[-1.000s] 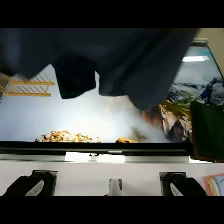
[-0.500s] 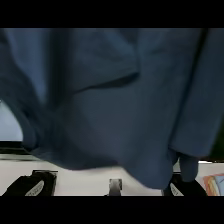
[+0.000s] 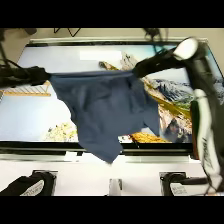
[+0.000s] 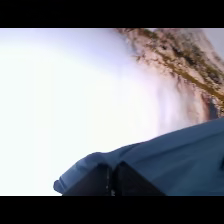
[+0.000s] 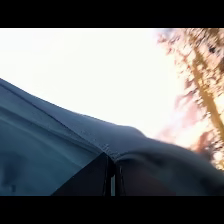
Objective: Fold the shirts.
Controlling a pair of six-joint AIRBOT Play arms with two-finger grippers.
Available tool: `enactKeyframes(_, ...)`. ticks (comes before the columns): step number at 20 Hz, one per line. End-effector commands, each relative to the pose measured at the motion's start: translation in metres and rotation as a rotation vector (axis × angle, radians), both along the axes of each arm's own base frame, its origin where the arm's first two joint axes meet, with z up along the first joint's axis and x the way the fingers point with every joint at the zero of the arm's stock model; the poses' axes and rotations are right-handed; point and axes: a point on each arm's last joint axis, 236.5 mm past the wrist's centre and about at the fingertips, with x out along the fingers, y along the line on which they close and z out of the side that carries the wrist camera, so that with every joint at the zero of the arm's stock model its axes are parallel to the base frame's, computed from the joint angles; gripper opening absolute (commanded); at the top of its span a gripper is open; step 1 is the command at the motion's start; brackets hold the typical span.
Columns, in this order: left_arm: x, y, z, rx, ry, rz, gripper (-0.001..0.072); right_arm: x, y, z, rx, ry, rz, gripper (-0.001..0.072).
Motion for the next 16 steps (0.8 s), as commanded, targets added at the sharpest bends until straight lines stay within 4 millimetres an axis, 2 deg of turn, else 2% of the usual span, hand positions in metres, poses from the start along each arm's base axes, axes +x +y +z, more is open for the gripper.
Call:
enactKeyframes(1, 0.023, 0.012, -0.081, -0.060, 0.187, 0.100, 0.0032, 0.015, 0.039, -0.085, 0.200, 0.265, -0.064, 0.0030)
enactKeyframes(3, 0.026, -0.006, -0.111, -0.137, 0.288, 0.084, 0.0033, 0.012, 0.050, -0.102, 0.243, 0.329, -0.061, 0.0031)
enactKeyframes(5, 0.025, -0.026, -0.133, -0.196, 0.366, 0.063, 0.0041, 0.011, 0.048, -0.107, 0.229, 0.335, -0.056, 0.0034)
enactKeyframes(6, 0.025, -0.029, -0.139, -0.202, 0.382, 0.061, 0.0125, 0.016, 0.038, -0.102, 0.208, 0.302, -0.055, 0.0099)
enactKeyframes(7, 0.024, -0.029, -0.143, -0.199, 0.396, 0.060, 0.0350, 0.014, 0.026, -0.094, 0.184, 0.284, -0.036, 0.0263)
enactKeyframes(8, 0.019, -0.022, -0.145, -0.189, 0.419, 0.057, 0.0584, 0.011, 0.005, -0.084, 0.138, 0.263, -0.011, 0.0540)
enactKeyframes(9, 0.008, -0.010, -0.147, -0.159, 0.459, 0.027, 0.0603, 0.003, -0.029, -0.078, 0.057, 0.258, 0.002, 0.0630)
enactKeyframes(10, -0.006, 0.004, -0.151, -0.113, 0.502, -0.017, 0.0592, -0.009, -0.072, -0.076, -0.047, 0.288, -0.018, 0.0612)
enactKeyframes(12, -0.047, 0.051, -0.174, 0.005, 0.670, -0.015, 0.0592, -0.053, -0.160, -0.082, -0.273, 0.425, -0.086, 0.0518)
enactKeyframes(13, -0.065, 0.065, -0.186, 0.008, 0.741, 0.007, 0.0593, -0.073, -0.185, -0.085, -0.334, 0.472, -0.096, 0.0518)
enactKeyframes(14, -0.083, 0.069, -0.200, -0.029, 0.799, 0.025, 0.0594, -0.093, -0.197, -0.088, -0.343, 0.502, -0.091, 0.0518)
enactKeyframes(16, -0.106, 0.049, -0.225, -0.150, 0.847, 0.014, 0.0595, -0.124, -0.199, -0.101, -0.286, 0.541, -0.107, 0.0522)
